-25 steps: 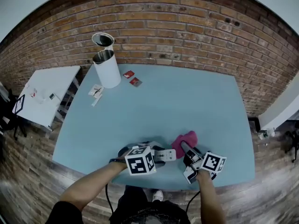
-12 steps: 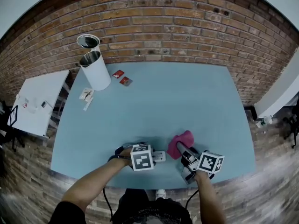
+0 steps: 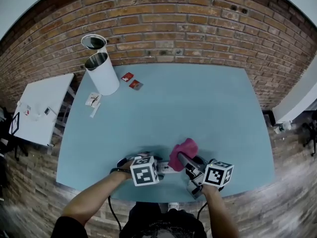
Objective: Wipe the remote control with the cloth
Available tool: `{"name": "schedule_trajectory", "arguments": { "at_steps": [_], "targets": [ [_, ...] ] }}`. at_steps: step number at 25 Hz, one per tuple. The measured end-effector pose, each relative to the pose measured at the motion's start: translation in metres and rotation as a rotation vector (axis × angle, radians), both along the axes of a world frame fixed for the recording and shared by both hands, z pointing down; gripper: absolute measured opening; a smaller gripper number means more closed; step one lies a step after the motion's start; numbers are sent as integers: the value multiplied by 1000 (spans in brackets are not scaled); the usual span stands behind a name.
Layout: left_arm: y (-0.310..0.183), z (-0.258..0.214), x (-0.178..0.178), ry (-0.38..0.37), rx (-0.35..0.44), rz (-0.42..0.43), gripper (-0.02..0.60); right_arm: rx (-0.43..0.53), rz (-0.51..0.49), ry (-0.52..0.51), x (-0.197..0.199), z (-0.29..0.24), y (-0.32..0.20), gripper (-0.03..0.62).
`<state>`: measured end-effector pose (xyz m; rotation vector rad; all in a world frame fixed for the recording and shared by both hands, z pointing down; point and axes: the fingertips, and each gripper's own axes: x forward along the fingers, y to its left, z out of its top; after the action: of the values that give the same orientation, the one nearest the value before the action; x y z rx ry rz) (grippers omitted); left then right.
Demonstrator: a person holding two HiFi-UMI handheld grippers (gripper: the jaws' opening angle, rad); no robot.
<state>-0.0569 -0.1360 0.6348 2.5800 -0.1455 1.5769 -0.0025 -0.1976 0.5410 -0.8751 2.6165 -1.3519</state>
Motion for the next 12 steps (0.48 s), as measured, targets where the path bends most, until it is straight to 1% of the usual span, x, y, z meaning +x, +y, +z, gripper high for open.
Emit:
{"name": "schedule_trajectory", "arguments": {
  "at_steps": [3,6,9,12],
  "targets": [
    [-2,1,-23,-25,4,-32,328,2,-58,-21,-27,-6,5,63],
    [-1,6,-39,-42,8,-58,328,12,-138,2,-60,-7,14,63],
    [5,8,-44,-52,-6,-52,327,14,-201,49,-85,-2,23,63],
    [8,10,-42,-56,-12,-35,324,10,-249,97,-102,6,30,63]
  ]
}}
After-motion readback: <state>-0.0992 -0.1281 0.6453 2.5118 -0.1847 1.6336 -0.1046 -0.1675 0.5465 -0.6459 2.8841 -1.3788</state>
